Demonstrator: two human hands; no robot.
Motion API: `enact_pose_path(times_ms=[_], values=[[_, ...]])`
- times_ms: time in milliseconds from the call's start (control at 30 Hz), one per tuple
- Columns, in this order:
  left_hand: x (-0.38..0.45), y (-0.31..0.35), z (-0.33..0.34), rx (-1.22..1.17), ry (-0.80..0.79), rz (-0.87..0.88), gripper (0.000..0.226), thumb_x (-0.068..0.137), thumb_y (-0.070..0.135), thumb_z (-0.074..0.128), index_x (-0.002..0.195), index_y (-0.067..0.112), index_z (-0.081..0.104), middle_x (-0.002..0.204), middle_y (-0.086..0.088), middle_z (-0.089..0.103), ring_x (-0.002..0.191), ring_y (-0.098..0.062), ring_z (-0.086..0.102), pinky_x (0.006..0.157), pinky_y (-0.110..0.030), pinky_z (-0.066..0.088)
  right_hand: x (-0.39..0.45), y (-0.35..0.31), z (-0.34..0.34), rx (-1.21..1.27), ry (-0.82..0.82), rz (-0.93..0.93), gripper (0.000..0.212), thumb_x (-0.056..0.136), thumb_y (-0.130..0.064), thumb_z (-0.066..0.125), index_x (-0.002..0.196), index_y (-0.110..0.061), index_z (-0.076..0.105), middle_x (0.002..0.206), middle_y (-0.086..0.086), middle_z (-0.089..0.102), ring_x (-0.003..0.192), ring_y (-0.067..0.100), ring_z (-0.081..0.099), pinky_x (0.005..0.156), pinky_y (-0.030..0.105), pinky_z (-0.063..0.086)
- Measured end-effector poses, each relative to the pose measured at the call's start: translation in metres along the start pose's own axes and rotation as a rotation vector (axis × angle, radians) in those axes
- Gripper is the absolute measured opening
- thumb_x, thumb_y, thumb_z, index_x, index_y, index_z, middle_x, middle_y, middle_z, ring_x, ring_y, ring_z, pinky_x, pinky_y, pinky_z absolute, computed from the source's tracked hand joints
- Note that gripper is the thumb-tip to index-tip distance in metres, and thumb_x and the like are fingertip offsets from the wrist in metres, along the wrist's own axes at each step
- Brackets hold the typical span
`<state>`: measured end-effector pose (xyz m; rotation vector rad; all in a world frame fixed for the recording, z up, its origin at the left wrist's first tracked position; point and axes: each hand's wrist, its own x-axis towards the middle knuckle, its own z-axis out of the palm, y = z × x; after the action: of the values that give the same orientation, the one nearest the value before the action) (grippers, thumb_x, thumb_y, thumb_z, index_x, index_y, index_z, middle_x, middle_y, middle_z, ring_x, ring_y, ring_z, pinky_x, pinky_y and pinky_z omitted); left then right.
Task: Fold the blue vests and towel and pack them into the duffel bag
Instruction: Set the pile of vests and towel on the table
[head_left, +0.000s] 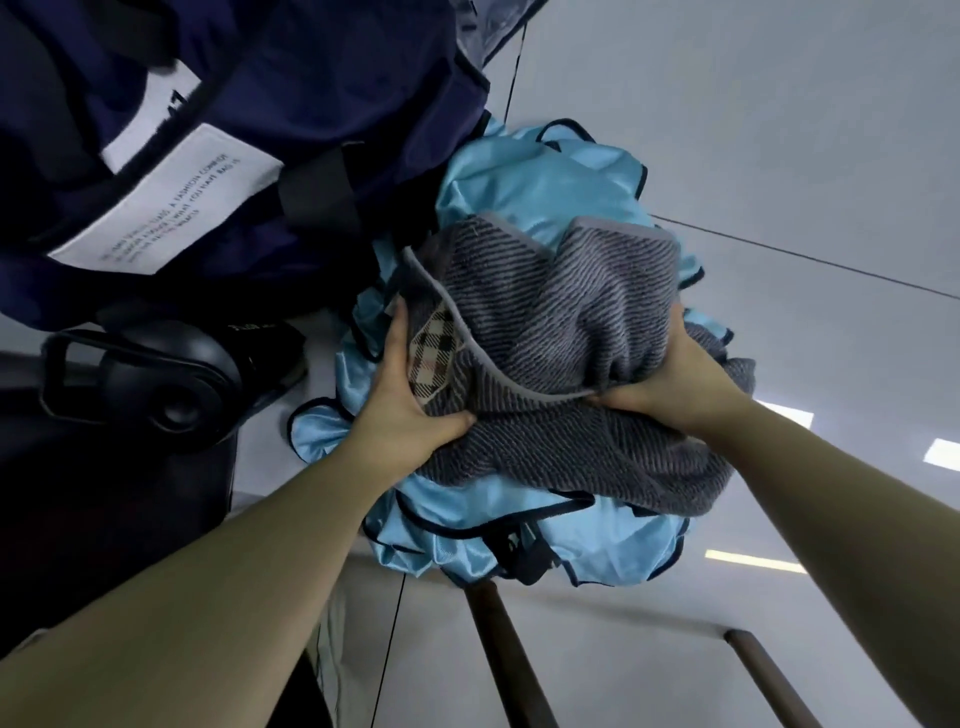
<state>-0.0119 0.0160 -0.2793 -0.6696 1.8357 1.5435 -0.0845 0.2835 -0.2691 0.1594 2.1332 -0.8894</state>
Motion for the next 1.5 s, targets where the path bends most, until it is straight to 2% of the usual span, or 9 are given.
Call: enact_pose_path(times_ms=[67, 233, 467, 600, 733, 967, 1133, 1300, 1500], values=[[-0.001, 0.003, 0.002, -0.038, 0.018, 0.011, 0.115, 0.073, -0.006, 0.076, 0.149, 0.043, 0.004, 0.126, 0.033, 0.041, 0.104, 0.029, 0.043, 0.081, 0.004, 0.037, -0.002, -0.003, 0.003, 0.056, 0.025, 0.030, 0.113, 0.066, -0.024, 0.086, 0.150, -0.030, 0.011, 0.129, -0.011, 0.048, 0.112, 0.008, 0.046, 0.094, 0.024, 0.033], [-0.012, 0.025, 0.000, -0.078, -0.001, 0.027, 0.108, 0.076, -0.008, 0.071, 0.145, 0.047, 0.009, 0.119, 0.041, 0.037, 0.097, 0.032, 0.044, 0.077, 0.003, 0.040, -0.022, -0.013, 0.013, 0.187, 0.108, 0.084, 0.095, 0.066, -0.022, 0.084, 0.144, -0.027, 0.030, 0.123, -0.007, 0.053, 0.111, 0.012, 0.050, 0.091, 0.024, 0.034], [-0.033, 0.055, -0.007, -0.060, -0.033, 0.107, 0.108, 0.070, -0.008, 0.075, 0.128, 0.063, 0.016, 0.132, 0.030, 0.042, 0.117, 0.018, 0.044, 0.097, -0.011, 0.039, -0.059, -0.045, 0.001, 0.230, 0.138, 0.031, 0.083, 0.071, -0.007, 0.079, 0.140, -0.020, 0.034, 0.119, -0.006, 0.056, 0.105, 0.007, 0.053, 0.077, 0.008, 0.037], [-0.050, 0.077, -0.018, -0.053, -0.062, 0.120, 0.111, 0.073, -0.009, 0.073, 0.128, 0.067, 0.015, 0.136, 0.025, 0.046, 0.119, 0.008, 0.051, 0.095, -0.019, 0.046, -0.076, -0.069, -0.008, 0.244, 0.138, 0.004, 0.083, 0.065, -0.013, 0.080, 0.137, -0.013, 0.039, 0.109, -0.012, 0.059, 0.085, -0.023, 0.052, 0.064, -0.008, 0.033], [-0.072, 0.110, -0.030, -0.017, -0.070, 0.135, 0.111, 0.074, -0.012, 0.071, 0.126, 0.067, 0.013, 0.111, 0.042, 0.050, 0.099, 0.019, 0.056, 0.076, -0.008, 0.049, -0.099, -0.097, -0.021, 0.283, 0.148, -0.020, 0.081, 0.059, -0.021, 0.072, 0.134, -0.011, 0.042, 0.099, -0.023, 0.055, 0.076, -0.032, 0.048, 0.060, -0.007, 0.034], [-0.134, 0.181, -0.043, 0.087, -0.010, 0.243, 0.109, 0.075, -0.010, 0.069, 0.122, 0.068, 0.008, 0.114, 0.032, 0.051, 0.091, 0.020, 0.057, 0.069, -0.002, 0.044, -0.157, -0.153, -0.063, 0.290, 0.177, -0.092, 0.064, 0.055, -0.023, 0.068, 0.116, -0.010, 0.055, 0.074, -0.022, 0.064, 0.068, -0.026, 0.053, 0.056, -0.005, 0.036], [-0.192, 0.222, -0.050, 0.053, 0.088, 0.342, 0.108, 0.076, 0.002, 0.075, 0.112, 0.081, 0.011, 0.116, 0.035, 0.052, 0.090, 0.022, 0.057, 0.067, -0.001, 0.043, -0.200, -0.193, -0.100, 0.226, 0.199, -0.204, 0.049, 0.070, -0.004, 0.077, 0.113, -0.008, 0.053, 0.083, -0.013, 0.062, 0.066, -0.020, 0.056, 0.053, 0.000, 0.038], [-0.269, 0.256, -0.058, -0.026, 0.181, 0.466, 0.106, 0.077, -0.007, 0.072, 0.116, 0.074, 0.016, 0.133, 0.025, 0.044, 0.090, 0.027, 0.052, 0.067, 0.000, 0.043, -0.256, -0.240, -0.122, 0.195, 0.175, -0.391, 0.063, 0.056, -0.023, 0.067, 0.115, -0.012, 0.049, 0.086, -0.017, 0.060, 0.068, -0.026, 0.052, 0.055, -0.004, 0.035], [-0.370, 0.290, -0.068, -0.072, 0.328, 0.613, 0.099, 0.077, -0.017, 0.066, 0.119, 0.060, 0.019, 0.106, 0.038, 0.047, 0.088, 0.024, 0.056, 0.068, -0.003, 0.046, -0.316, -0.295, -0.136, 0.138, 0.165, -0.603, 0.081, 0.048, -0.042, 0.070, 0.121, -0.011, 0.051, 0.095, -0.014, 0.066, 0.082, -0.012, 0.060, 0.067, 0.008, 0.042]])
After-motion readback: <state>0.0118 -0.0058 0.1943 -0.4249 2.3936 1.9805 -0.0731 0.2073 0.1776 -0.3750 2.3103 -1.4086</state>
